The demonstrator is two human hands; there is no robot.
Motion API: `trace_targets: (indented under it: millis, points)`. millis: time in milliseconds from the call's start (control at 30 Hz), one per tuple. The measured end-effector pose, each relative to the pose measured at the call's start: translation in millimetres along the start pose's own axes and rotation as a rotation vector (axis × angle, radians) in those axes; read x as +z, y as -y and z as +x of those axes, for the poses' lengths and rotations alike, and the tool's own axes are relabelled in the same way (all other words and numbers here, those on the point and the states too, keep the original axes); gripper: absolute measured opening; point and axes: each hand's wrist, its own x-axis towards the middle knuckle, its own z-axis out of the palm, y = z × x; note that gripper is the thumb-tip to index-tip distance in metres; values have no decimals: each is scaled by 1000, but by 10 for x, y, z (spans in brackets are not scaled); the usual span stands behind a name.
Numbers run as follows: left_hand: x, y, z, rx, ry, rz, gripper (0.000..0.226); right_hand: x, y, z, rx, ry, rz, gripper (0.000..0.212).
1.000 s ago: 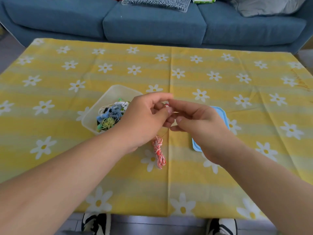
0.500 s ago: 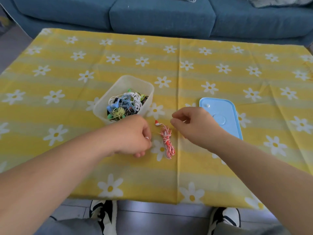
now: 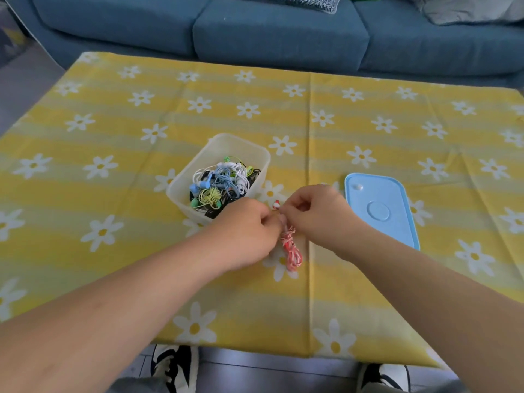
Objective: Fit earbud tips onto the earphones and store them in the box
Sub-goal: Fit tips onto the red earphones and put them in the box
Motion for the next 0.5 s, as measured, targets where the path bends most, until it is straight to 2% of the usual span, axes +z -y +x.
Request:
trace_targets:
  millis: [67,167,233,367,433,500]
  points:
    - [-18,-34,13,58,-67,14,34,-71,-19,-44,39,-17,158,13]
    - [-32,-86,34,120,-114,-34,15,-179,-85,-103,76,-59,239,14]
    - [-23,-110,60,158,-168,-42,19,-257,-134,-132,82,-103,276,14]
    - [-42,-286,111,333,-393,4,28,-432,-209,-214,57,-175,346,14]
    - [-28,-404,127,350,-371,-113,36,-479,-223,-253,48,-192,389,15]
    - [41,-540,141,275,-307,-241,40,-538,-239,-292,44,-211,421,14]
